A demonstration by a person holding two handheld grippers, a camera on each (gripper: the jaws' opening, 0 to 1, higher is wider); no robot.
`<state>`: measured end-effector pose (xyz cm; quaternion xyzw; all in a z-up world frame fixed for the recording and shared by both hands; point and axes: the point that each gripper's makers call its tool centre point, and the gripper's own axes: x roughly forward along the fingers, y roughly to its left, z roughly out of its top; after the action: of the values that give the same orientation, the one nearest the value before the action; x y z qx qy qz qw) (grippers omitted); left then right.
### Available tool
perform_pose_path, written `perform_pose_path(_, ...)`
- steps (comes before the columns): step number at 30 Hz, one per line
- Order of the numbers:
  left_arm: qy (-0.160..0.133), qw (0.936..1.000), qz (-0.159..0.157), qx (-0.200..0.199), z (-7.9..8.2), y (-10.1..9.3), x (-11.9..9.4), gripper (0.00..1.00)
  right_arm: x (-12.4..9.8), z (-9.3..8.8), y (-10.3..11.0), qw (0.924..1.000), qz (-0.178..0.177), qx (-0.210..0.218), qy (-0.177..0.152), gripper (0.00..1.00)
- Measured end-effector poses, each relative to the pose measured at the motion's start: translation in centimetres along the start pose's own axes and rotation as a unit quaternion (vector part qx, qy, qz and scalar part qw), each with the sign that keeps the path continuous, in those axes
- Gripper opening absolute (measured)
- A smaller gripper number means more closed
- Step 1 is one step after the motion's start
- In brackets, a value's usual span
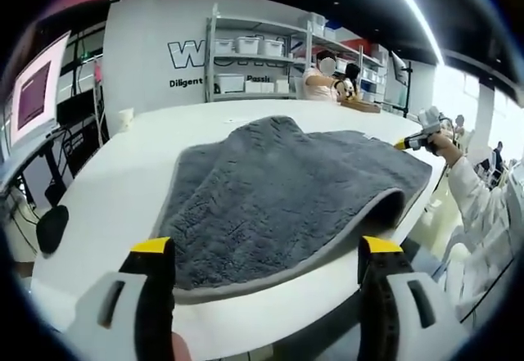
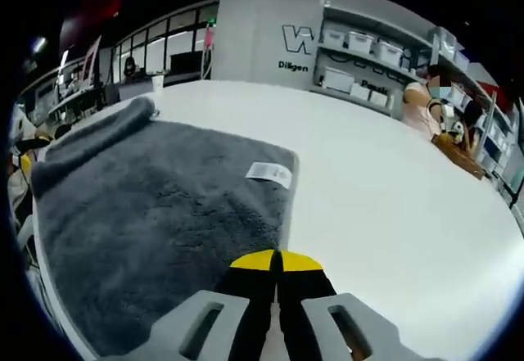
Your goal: Open the folded towel by lifting each exposed corner and separating the folded layers until the towel lies flat within the target outline without major curled edges
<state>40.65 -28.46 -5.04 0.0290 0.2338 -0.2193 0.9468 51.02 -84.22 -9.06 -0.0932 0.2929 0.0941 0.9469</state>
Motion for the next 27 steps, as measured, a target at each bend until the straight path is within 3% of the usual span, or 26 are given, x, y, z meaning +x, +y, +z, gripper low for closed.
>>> perform_pose_path(27,0.01,0.9999,-0.005,0.006,-0.4,-0.6,0.2,0.9,-1.8,-2.5,-7.5,0.9964,-0.076,0.019,0.033,0.0)
